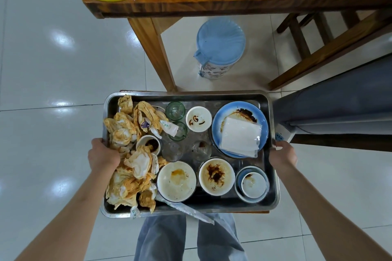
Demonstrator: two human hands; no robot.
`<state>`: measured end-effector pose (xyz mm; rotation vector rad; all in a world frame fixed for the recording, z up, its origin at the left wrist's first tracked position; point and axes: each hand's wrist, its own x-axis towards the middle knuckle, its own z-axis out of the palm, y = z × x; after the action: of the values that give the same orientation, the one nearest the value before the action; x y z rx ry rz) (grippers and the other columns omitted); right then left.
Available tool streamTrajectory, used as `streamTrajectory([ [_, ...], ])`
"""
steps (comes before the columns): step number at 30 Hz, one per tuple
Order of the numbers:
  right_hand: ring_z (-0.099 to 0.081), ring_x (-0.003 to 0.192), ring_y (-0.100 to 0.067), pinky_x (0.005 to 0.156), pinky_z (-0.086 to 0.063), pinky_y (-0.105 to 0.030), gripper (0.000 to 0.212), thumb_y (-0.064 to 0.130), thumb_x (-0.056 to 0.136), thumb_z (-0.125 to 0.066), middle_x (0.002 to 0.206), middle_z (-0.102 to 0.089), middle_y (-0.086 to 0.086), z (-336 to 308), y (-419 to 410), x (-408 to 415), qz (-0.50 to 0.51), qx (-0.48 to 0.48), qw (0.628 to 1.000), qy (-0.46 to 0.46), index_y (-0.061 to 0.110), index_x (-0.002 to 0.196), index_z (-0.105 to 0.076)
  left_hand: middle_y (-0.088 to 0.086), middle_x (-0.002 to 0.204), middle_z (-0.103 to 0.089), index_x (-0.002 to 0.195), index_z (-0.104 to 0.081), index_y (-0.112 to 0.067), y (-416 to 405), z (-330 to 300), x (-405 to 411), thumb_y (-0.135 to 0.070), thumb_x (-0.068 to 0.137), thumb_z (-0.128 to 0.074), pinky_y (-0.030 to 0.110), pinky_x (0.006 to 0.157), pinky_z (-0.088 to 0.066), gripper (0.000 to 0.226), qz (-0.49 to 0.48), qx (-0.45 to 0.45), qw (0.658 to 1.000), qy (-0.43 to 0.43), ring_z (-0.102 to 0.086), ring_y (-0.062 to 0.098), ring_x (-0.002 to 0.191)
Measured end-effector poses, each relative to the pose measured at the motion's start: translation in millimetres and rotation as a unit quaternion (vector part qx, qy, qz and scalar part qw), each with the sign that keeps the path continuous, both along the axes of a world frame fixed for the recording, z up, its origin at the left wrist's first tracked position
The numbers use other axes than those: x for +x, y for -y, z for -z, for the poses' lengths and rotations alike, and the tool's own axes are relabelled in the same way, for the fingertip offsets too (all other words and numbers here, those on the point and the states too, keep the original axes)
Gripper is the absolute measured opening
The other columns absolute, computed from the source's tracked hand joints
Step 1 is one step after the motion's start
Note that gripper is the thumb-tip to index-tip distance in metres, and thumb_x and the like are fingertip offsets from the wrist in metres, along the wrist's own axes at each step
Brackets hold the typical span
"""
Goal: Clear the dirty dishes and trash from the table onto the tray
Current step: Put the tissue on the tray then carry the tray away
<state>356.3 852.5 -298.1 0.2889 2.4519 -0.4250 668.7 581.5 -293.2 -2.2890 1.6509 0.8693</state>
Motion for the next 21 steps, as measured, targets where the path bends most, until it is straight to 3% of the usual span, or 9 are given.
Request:
streamTrajectory([
  [6, -0.056, 0.102, -0.036, 0.079, -0.049, -0.038, 0.033, 0.005, 0.089, -0.053, 0.114, -0.060, -0.020, 1.2, 0.2, -0.5, 0.007, -0.001, 1.000, -0.008, 0.010, 0.121, -0.056, 0.028, 0.110, -0.055, 0.121, -0.042, -0.003, 2.4, 1.9, 3.1, 0.009, 0.083, -0.048, 0.051, 0.086, -0.047, 0.041, 0.003, -0.013, 1.000, 0.001, -0.052, 0.045, 0.105],
  [11, -0.056, 0.100, -0.035, 0.071, -0.046, -0.032, 0.032, 0.003, 0.090, -0.051, 0.113, -0.060, -0.021, 3.5, 1.0, 1.8, 0.022, -0.012, 1.000, -0.016, 0.009, 0.121, -0.056, 0.028, 0.107, -0.056, 0.118, -0.043, -0.004, 2.1, 3.4, 4.2, 0.009, 0.082, -0.049, 0.050, 0.083, -0.046, 0.038, 0.004, -0.026, 1.000, 0.005, -0.052, 0.046, 0.103],
  [21, -0.056, 0.104, -0.038, 0.083, -0.049, -0.039, 0.034, 0.001, 0.088, -0.051, 0.113, -0.060, -0.022, 5.9, 0.9, 2.8, 0.041, -0.016, 0.999, -0.030, 0.007, 0.121, -0.058, 0.027, 0.104, -0.058, 0.119, -0.045, -0.001, 1.1, 4.8, 10.9, 0.010, 0.081, -0.050, 0.045, 0.078, -0.044, 0.040, 0.022, -0.032, 0.999, -0.006, -0.053, 0.045, 0.102],
])
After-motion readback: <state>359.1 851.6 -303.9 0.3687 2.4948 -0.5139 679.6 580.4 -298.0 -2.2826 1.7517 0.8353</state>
